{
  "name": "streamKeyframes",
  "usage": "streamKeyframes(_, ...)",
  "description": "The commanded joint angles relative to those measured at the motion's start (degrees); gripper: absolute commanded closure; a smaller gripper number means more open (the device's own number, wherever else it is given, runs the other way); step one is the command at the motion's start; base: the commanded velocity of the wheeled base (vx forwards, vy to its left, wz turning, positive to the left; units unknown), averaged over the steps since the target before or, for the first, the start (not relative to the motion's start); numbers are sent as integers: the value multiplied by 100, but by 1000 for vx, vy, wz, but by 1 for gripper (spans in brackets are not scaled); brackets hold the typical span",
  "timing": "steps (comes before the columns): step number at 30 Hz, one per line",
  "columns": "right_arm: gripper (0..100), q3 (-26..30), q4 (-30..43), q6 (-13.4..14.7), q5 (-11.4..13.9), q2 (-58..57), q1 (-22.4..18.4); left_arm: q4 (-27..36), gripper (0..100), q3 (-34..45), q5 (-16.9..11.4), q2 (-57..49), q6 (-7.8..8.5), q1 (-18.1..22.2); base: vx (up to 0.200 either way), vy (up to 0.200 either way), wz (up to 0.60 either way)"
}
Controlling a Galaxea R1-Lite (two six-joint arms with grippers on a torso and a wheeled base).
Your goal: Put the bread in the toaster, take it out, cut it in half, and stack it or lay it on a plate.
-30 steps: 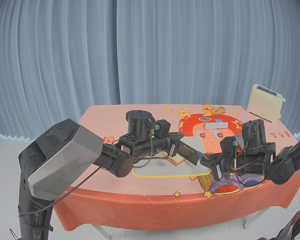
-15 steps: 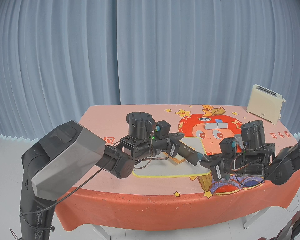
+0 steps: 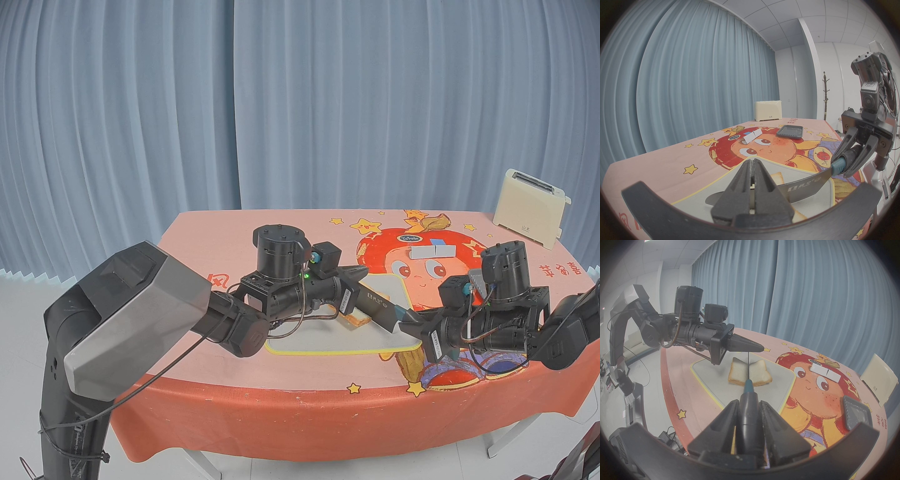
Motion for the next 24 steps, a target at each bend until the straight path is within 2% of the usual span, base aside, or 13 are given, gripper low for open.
streamKeyframes(1, 100, 3, 1, -3, 3, 1, 3, 29, 100, -2, 0, 97, 1, -3, 0, 0, 0)
streamKeyframes(24, 100, -5, -34, -3, -5, 18, 12, -77, 100, -10, 9, 123, -25, -73, 0, 0, 0)
